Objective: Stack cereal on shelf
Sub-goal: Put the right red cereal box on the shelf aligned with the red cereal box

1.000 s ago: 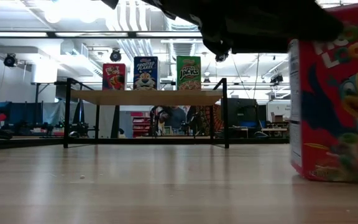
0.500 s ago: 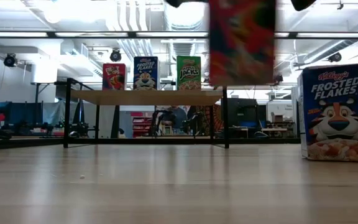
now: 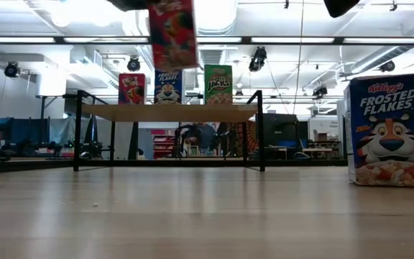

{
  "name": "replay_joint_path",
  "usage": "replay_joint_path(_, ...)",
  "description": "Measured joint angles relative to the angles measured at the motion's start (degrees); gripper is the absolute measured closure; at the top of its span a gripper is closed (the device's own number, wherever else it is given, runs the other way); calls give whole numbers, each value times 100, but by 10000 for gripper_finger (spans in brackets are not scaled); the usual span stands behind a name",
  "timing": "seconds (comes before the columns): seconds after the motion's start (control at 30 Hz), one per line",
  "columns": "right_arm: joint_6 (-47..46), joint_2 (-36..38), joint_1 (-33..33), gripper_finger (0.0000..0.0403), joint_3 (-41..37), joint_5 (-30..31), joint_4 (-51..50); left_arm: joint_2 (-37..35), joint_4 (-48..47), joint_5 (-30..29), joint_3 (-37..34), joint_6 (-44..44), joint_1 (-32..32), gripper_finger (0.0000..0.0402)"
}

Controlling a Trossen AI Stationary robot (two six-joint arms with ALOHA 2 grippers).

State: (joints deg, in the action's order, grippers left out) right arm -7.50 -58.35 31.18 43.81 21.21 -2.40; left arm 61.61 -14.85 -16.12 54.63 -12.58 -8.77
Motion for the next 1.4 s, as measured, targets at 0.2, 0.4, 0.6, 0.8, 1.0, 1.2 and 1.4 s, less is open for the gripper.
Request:
replay_joint_path(0.2,456,53,-90,394,0,-15,128,-858,-717,-2,-5,-243,827,235)
replay_joint_path(0.4,856,134,-247,394,0,-22,147,-1313,-1269,11,-5,-558,1720,235)
replay_joint_path(0.6,975,162,-439,394,0,-70,117,-1529,-1591,333,-5,-846,2621,235)
replay_joint_path(0.8,1012,166,-573,394,0,-349,101,-1643,-1666,923,-5,-1125,3459,235)
replay_joint_path(1.0,1072,166,-635,394,0,-369,97,-1502,-1667,1612,-5,-1343,4328,235)
replay_joint_path(1.2,1123,166,-660,394,0,-380,95,-1224,-1827,2381,-5,-1653,5185,235)
replay_joint_path(1.4,1121,166,-660,394,0,-382,92,-990,-1872,2917,-5,-1790,5826,235)
